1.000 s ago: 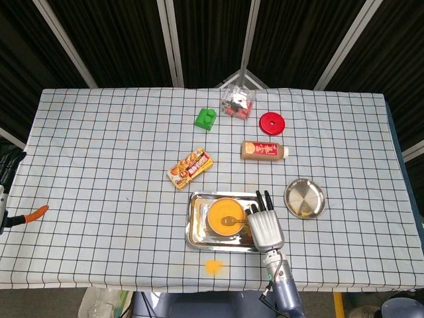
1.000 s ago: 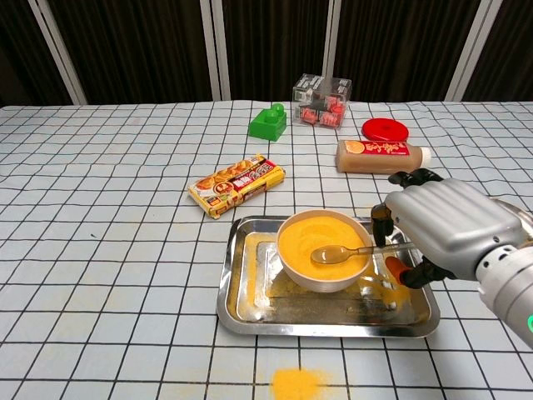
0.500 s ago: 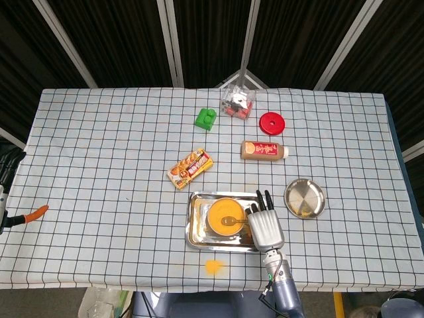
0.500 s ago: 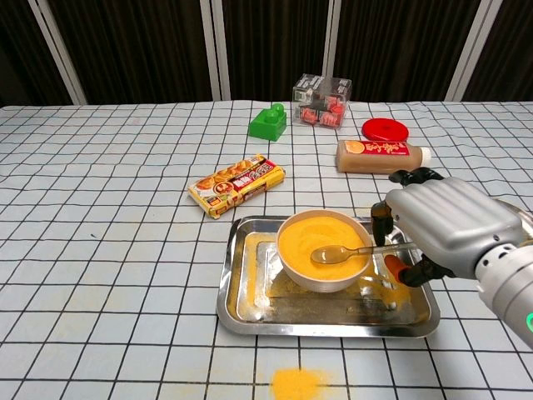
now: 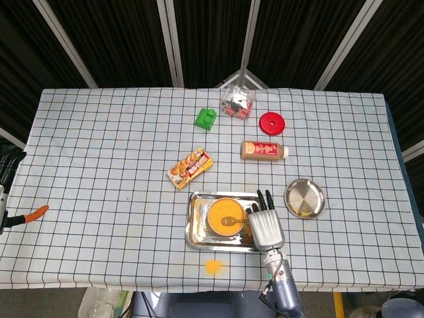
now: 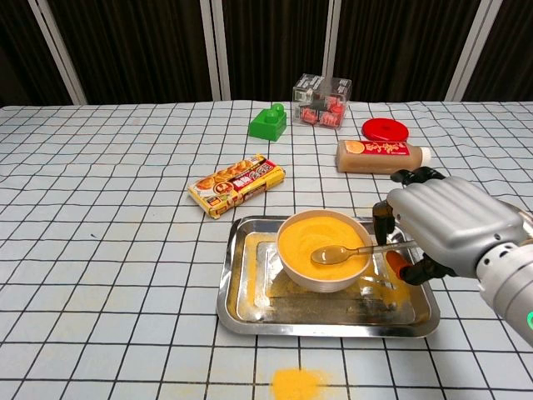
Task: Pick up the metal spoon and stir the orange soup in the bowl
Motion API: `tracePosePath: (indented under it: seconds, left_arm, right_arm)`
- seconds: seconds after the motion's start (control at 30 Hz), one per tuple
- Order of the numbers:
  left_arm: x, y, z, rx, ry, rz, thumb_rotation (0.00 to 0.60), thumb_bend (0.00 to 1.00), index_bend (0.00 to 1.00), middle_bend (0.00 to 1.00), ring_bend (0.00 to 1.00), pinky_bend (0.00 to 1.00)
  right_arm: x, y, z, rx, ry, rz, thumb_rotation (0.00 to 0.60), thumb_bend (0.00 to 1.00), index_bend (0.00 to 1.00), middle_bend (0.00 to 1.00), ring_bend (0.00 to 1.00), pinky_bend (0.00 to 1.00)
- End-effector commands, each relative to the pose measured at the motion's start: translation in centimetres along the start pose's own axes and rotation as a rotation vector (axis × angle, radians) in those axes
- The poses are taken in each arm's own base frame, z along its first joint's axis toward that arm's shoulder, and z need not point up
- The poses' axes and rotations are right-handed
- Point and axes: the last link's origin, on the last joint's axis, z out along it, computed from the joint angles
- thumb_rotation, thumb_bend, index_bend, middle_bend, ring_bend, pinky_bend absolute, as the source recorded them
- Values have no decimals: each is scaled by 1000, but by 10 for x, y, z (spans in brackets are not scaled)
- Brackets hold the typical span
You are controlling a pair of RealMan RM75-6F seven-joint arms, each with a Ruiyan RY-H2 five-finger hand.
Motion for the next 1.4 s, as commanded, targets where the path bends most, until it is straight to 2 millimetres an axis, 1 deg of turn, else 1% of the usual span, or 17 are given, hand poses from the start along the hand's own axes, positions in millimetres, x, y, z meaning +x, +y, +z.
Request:
tracePosePath:
  seconds: [0.03, 0.27, 0.43, 0.7, 0.8, 0.97, 1.4]
  left_arm:
    - [0, 0, 0, 0, 0, 0, 600, 0, 0, 0, 0, 0]
    - [0, 0, 0, -1, 1, -1, 600, 0, 0, 0, 0, 0]
    - [0, 0, 0, -1, 0, 0, 600, 0, 0, 0, 0, 0]
    - [0, 0, 0, -2, 0, 0, 600, 0, 0, 0, 0, 0]
    - [0, 0, 0, -3, -1, -1, 600, 0, 0, 0, 0, 0]
    - [0, 1, 0, -3, 0, -1, 600, 0, 0, 0, 0, 0]
    - [0, 0, 0, -3, 1, -2, 600, 0, 0, 0, 0, 0]
  right_arm:
    - [0, 0, 0, -1, -1, 1, 600, 533, 489, 385, 35, 0]
    - [0, 0, 0, -1, -5, 1, 600, 558, 489, 385, 34, 0]
    - [-1, 0, 0, -4, -8, -3, 600, 559, 520, 384, 37, 0]
    - [-1, 0, -1, -5, -9, -8, 600, 560, 526, 385, 60, 0]
    - [-1, 0, -1, -4, -7, -9, 600, 559, 539, 398, 84, 0]
    - [1, 0, -1, -2, 5, -6, 600, 560, 595, 461, 163, 0]
    - [3, 1, 0, 0, 25, -6, 600, 561, 671, 545, 267, 0]
